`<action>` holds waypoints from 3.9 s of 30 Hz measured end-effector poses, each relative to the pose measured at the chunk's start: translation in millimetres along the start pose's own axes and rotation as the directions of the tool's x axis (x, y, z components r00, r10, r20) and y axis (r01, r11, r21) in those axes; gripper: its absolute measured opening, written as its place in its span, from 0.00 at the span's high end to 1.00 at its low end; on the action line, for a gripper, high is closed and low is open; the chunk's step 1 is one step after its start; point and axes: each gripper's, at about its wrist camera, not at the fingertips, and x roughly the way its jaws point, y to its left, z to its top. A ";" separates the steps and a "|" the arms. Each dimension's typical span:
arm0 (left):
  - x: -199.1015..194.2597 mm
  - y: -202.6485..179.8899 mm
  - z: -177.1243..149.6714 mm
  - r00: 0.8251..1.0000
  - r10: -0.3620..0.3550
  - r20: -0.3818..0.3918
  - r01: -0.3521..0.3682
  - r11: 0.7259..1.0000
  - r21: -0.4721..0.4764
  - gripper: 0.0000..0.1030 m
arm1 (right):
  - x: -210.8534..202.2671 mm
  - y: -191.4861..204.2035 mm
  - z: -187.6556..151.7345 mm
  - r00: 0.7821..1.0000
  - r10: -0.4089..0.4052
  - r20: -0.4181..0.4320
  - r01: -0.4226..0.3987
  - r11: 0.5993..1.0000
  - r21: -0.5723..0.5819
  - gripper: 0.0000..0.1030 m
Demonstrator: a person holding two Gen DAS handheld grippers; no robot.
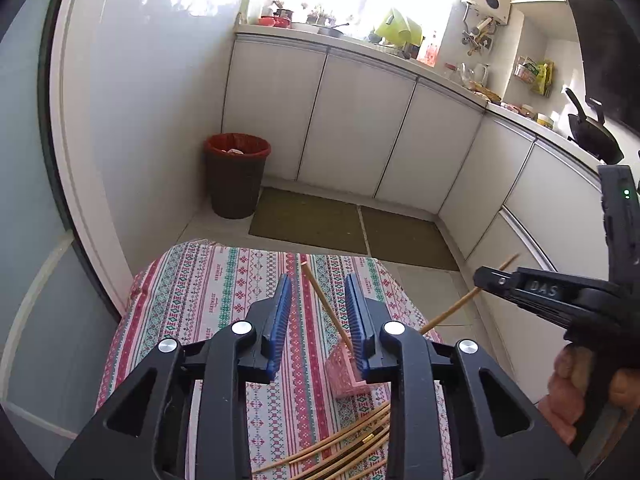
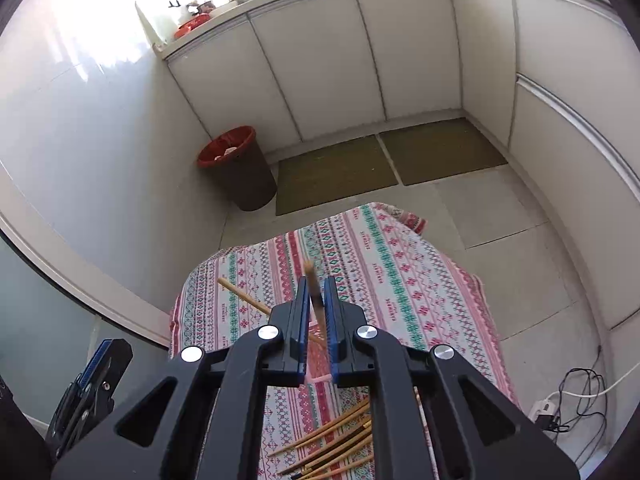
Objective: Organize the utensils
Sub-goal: 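Carry the left chopstick over the pink holder and open the left tool, then lower the right tool's chopstick into the pink holder and open it, then return the left tool to the pile and grasp another chopstick, then grasp a chopstick with the right tool while the left tool lifts its chopstick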
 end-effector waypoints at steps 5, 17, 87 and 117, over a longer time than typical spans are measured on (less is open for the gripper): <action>-7.3 -3.7 -5.6 1.000 0.015 0.002 -0.015 1.000 0.028 0.68 | -7.3 4.4 -9.0 0.998 -0.050 0.028 0.050 0.998 -0.029 0.67; -41.0 -16.6 -20.9 0.999 0.009 0.033 -0.011 0.998 0.063 0.43 | -72.8 16.1 -54.7 0.958 -0.205 0.202 0.238 0.960 -0.151 0.41; 244.3 -176.5 -195.5 0.689 0.098 -0.718 0.386 0.789 0.477 0.92 | -64.8 -234.5 -206.6 0.950 -0.201 -0.238 0.298 0.814 0.499 0.07; -65.6 0.1 -81.1 0.932 -0.289 -0.218 0.329 0.928 0.177 0.96 | 126.7 -144.3 -162.5 0.861 -0.099 -0.498 0.336 0.846 0.414 0.59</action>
